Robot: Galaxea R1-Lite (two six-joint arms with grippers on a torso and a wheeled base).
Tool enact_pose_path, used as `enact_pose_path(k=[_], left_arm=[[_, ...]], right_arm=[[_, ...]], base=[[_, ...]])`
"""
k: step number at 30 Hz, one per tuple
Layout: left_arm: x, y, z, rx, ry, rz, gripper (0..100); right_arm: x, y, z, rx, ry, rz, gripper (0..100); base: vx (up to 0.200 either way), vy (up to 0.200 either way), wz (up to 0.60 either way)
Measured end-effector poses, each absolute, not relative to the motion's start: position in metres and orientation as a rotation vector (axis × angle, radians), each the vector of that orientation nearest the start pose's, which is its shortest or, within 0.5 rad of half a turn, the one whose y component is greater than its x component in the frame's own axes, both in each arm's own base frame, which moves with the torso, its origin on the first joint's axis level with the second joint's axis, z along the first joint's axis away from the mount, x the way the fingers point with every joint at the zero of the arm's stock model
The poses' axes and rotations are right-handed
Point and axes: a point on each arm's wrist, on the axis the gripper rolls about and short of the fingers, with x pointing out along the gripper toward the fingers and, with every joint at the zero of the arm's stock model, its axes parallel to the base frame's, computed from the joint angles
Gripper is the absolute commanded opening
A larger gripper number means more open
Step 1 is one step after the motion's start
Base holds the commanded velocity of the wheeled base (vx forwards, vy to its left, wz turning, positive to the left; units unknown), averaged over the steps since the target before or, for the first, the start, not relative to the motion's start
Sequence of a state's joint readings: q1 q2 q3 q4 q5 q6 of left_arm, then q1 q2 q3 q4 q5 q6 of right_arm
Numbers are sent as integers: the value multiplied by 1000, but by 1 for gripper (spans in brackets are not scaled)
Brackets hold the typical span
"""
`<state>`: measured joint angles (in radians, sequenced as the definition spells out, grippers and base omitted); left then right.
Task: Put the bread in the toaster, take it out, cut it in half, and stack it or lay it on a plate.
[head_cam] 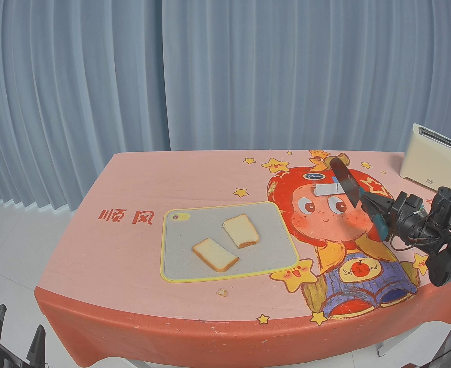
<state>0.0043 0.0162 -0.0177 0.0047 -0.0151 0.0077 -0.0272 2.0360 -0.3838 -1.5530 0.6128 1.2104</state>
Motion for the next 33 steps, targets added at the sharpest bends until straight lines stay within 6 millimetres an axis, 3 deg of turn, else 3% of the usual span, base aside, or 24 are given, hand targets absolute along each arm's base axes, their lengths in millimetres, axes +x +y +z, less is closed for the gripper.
enact_pose_path(k=[33], left_arm=[[-23,0,80,8,3,-12,100]], right_arm=[[300,3,68,1228,463,433,0]], base=[[0,0,0]])
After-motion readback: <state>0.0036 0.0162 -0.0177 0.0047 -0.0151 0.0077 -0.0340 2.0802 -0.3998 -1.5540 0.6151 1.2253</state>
